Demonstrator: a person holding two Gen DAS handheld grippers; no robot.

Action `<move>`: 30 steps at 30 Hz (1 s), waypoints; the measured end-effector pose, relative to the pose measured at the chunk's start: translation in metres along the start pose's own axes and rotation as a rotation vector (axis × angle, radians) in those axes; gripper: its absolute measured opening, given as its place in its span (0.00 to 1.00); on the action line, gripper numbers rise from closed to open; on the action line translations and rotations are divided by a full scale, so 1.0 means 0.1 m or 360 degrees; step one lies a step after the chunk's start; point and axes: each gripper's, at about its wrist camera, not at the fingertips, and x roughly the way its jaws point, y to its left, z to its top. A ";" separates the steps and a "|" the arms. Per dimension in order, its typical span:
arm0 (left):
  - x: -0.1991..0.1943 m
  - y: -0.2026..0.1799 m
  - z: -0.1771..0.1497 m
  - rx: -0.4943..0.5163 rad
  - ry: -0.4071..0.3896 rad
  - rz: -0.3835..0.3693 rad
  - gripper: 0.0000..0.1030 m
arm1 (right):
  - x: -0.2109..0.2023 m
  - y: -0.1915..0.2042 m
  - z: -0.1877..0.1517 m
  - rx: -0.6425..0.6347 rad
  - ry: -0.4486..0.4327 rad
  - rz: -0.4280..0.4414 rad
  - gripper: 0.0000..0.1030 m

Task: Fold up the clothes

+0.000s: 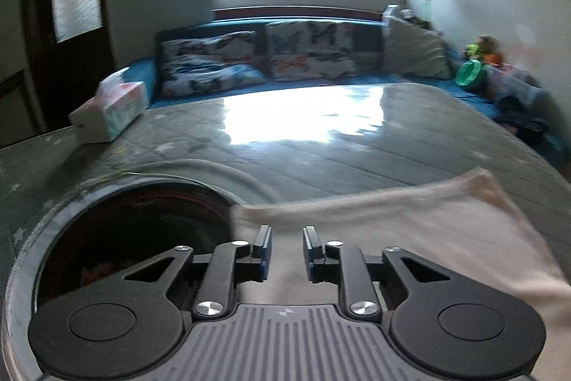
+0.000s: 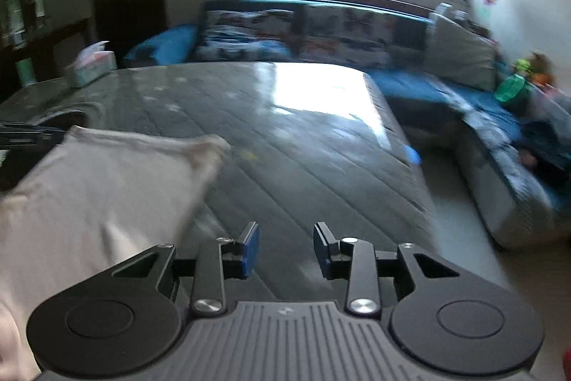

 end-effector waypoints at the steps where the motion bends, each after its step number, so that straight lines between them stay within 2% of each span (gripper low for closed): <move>1: -0.07 -0.05 -0.03 0.0013 -0.0003 -0.0030 0.29 | -0.09 -0.07 -0.09 0.0027 0.0004 -0.0042 0.34; 4: -0.28 -0.22 -0.14 0.0051 -0.0012 -0.0121 0.30 | -0.30 -0.28 -0.34 0.0114 0.0014 -0.0154 0.39; 7: -0.46 -0.39 -0.26 0.0091 -0.0008 -0.0214 0.30 | -0.40 -0.46 -0.56 0.0227 0.0034 -0.0229 0.40; 10: -0.61 -0.61 -0.42 0.0131 0.0020 -0.0310 0.33 | -0.43 -0.59 -0.74 0.0351 0.0039 -0.0216 0.40; 13: -0.71 -0.77 -0.54 0.0130 0.0044 -0.0349 0.35 | -0.46 -0.64 -0.80 0.0418 0.0011 -0.0196 0.41; 16: -0.77 -0.85 -0.62 0.0097 0.0068 -0.0378 0.37 | -0.56 -0.62 -0.81 0.0439 -0.0057 -0.0166 0.47; 21: -0.83 -1.02 -0.74 0.0134 0.0100 -0.0422 0.39 | -0.66 -0.46 -0.79 0.0393 -0.0113 -0.0141 0.50; 28: -0.89 -1.18 -0.82 0.0213 0.0094 -0.0452 0.44 | -0.47 -0.28 -0.77 0.0344 -0.0072 -0.0086 0.50; 30: -0.91 -1.20 -0.84 0.0219 0.0092 -0.0455 0.46 | -0.41 -0.21 -0.76 0.0283 -0.0062 -0.0147 0.48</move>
